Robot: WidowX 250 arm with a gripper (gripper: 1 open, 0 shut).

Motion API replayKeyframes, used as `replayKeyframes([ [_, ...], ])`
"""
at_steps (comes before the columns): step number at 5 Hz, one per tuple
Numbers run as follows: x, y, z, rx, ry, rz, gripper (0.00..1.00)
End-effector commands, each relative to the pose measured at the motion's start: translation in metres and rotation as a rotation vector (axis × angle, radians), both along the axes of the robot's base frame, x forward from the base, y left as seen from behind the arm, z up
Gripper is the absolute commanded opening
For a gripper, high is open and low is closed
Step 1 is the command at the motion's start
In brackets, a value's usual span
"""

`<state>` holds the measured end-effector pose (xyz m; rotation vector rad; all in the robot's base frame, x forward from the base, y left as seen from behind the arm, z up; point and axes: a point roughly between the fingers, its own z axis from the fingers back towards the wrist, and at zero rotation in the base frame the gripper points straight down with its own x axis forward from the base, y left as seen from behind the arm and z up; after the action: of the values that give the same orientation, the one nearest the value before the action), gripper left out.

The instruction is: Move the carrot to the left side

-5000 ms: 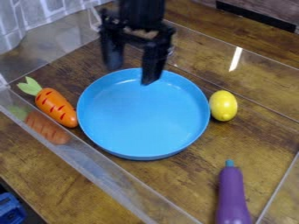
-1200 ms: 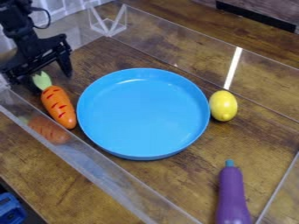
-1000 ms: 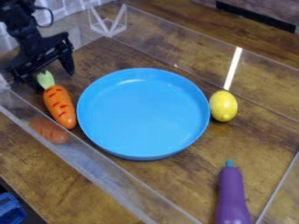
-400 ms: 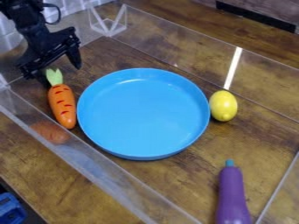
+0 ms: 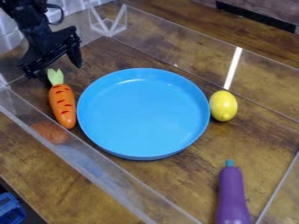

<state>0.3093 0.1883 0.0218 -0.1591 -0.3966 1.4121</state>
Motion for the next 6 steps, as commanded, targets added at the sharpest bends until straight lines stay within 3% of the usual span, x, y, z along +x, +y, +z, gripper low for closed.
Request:
replayKeyframes([
  [1,-0.0058,-0.0170,-0.0146,-0.016,0.045,0.024,1.00],
  [3,-0.0112,-0.0141,-0.0182,-0.001,0.040,0.123,1.00],
  [5,-0.0059,-0.0156,-0.0191,0.010,0.039,0.362,1.00],
  [6,-0.0080,-0.0149,-0.0200,0.017,0.037,0.385,1.00],
])
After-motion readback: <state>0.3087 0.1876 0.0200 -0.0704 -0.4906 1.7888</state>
